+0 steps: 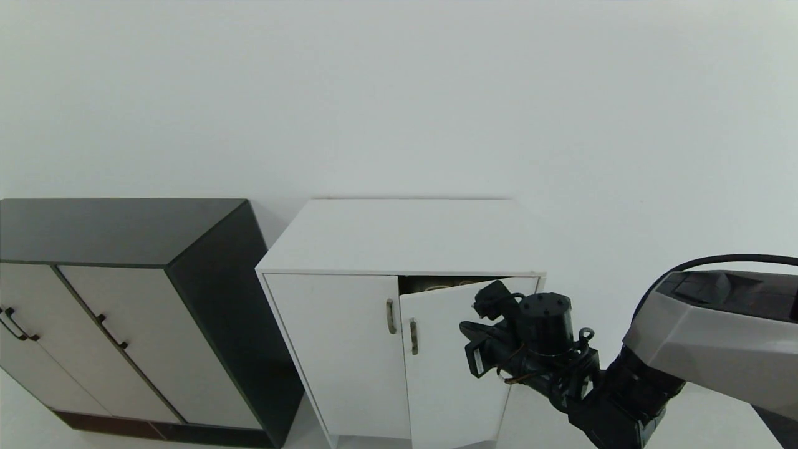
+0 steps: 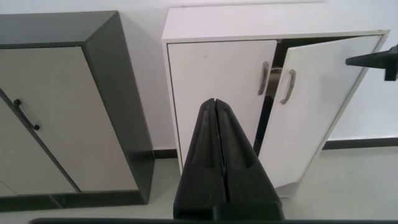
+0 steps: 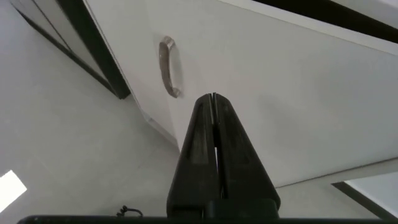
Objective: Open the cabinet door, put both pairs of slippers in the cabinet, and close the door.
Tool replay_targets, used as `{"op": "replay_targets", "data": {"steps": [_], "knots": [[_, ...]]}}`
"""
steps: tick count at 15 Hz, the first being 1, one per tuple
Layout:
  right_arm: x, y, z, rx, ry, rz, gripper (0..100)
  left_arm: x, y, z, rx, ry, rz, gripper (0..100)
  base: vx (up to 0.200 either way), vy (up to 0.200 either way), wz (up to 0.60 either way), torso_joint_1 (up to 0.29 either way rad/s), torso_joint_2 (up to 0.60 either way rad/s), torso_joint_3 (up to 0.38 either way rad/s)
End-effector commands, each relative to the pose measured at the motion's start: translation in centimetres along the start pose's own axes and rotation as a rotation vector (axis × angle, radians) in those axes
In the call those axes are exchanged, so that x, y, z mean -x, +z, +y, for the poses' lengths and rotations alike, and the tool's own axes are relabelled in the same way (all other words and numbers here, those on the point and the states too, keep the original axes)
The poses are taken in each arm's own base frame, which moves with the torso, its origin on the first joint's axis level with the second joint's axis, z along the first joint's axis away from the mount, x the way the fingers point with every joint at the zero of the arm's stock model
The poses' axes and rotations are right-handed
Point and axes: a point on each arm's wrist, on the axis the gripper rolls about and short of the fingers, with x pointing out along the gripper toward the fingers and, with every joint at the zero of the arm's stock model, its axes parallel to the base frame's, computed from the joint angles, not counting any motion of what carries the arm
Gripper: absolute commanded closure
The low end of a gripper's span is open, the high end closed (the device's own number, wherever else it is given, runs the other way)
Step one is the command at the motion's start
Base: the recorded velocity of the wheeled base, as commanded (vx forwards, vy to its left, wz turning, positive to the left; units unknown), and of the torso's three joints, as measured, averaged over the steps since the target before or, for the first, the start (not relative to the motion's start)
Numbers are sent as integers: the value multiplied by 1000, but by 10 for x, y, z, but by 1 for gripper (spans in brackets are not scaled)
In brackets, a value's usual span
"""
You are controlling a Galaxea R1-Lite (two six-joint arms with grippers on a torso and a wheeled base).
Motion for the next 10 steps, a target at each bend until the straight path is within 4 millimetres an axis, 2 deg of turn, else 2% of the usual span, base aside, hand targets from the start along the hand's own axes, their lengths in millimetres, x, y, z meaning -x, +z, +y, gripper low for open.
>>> {"op": "replay_targets", "data": {"steps": [1,10], "knots": [[-8,-6,-5,-3,-14,10,100,0,0,0,0,0,0,100,0,0,0,0,0,0],[-31,-5,-15,-13,-42,-31,100,0,0,0,0,0,0,100,0,0,0,0,0,0]]}}
